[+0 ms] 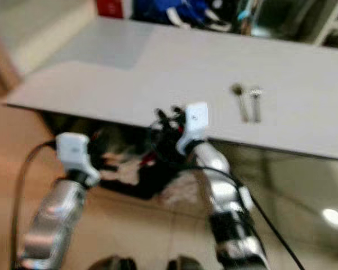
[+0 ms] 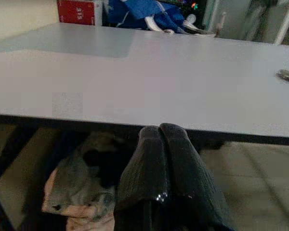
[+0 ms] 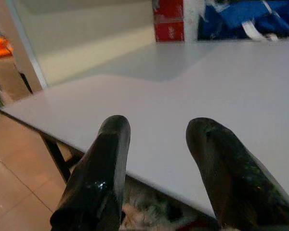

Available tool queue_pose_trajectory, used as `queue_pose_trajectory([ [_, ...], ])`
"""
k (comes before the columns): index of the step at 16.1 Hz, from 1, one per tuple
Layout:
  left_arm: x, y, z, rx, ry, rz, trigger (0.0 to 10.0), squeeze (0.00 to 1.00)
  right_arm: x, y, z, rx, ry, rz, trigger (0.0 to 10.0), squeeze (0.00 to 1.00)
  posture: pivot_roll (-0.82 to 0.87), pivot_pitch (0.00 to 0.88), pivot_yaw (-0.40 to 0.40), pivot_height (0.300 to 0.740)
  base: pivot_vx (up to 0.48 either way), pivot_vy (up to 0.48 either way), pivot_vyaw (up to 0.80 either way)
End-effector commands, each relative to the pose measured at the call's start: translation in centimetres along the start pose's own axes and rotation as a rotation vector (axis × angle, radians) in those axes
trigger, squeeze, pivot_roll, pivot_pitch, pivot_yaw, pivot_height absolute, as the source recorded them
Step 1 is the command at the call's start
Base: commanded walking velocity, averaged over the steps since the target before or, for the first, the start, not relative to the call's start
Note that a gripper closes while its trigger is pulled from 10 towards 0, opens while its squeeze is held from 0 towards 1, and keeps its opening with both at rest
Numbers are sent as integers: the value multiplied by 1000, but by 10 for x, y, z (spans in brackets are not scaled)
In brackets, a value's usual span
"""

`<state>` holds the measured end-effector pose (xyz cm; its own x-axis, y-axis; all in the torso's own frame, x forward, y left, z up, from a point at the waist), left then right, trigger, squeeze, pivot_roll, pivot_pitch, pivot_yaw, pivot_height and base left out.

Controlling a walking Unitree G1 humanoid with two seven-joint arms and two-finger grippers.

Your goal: Setting the table

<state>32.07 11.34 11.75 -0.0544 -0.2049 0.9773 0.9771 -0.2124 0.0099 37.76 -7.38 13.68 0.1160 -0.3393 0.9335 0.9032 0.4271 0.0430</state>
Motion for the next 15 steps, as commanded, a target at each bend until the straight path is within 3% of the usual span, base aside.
queue_pose_trajectory([
  [1,-6,-1,1,-6,16,14,10000,0,0,2,0,-10,-12,-6,10000,0,-83,43,-9,740,0,480,0],
  [7,-23,-2,3,8,4,49,10000,0,-34,0,-18,-79,-87,99,10000,0,-56,32,-32,740,0,480,0],
  [12,-18,-2,17,44,19,26,10000,0,-33,10,-10,-74,-72,79,10000,0,-37,45,-29,740,0,480,0],
  [13,-13,-3,23,49,26,17,10000,0,-34,12,-5,-55,-31,81,10000,0,-17,47,-6,740,0,480,0],
  [15,-19,-3,26,49,36,32,10000,0,-40,13,-4,-43,-15,87,10000,0,-19,45,7,740,0,480,0],
])
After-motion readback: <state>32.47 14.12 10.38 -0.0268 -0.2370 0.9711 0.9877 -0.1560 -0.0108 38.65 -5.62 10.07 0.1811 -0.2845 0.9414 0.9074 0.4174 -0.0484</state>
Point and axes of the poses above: a point about 5 cm out from each wrist's last joint towards the gripper, its own y axis pointing out of the wrist towards the gripper, its own x axis along the axis of the wrist's last joint, z = x × y, the point moved 6 cm from there along y, pointing out of the wrist towards the gripper, and after that the axes turned 14 degrees about y, right-handed, at the moved point
